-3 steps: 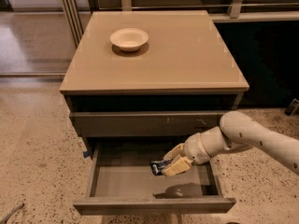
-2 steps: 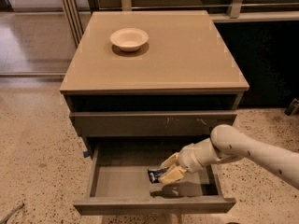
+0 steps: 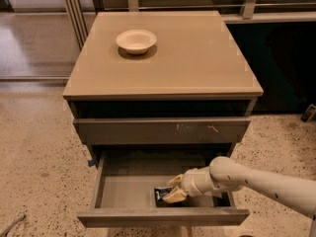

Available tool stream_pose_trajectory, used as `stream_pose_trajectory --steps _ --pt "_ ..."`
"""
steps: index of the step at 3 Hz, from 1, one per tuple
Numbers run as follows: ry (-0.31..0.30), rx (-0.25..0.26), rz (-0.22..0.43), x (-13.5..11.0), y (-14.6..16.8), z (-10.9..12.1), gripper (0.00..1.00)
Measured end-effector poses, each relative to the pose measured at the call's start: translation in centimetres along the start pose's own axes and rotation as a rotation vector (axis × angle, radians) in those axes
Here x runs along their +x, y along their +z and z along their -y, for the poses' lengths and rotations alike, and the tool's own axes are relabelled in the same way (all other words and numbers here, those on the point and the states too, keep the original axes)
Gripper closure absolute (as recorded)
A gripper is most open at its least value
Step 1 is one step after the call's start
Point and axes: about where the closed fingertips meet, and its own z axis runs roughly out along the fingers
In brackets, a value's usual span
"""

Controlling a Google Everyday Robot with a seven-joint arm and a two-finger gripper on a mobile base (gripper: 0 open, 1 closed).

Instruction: Place rxbar blueberry into middle drawer

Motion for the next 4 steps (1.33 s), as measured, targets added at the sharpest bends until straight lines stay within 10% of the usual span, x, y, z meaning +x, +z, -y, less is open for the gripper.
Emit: stream_pose_trajectory --steps 4 --pt "-0.073 0.096 0.030 1.4 0.1 2.0 1.00"
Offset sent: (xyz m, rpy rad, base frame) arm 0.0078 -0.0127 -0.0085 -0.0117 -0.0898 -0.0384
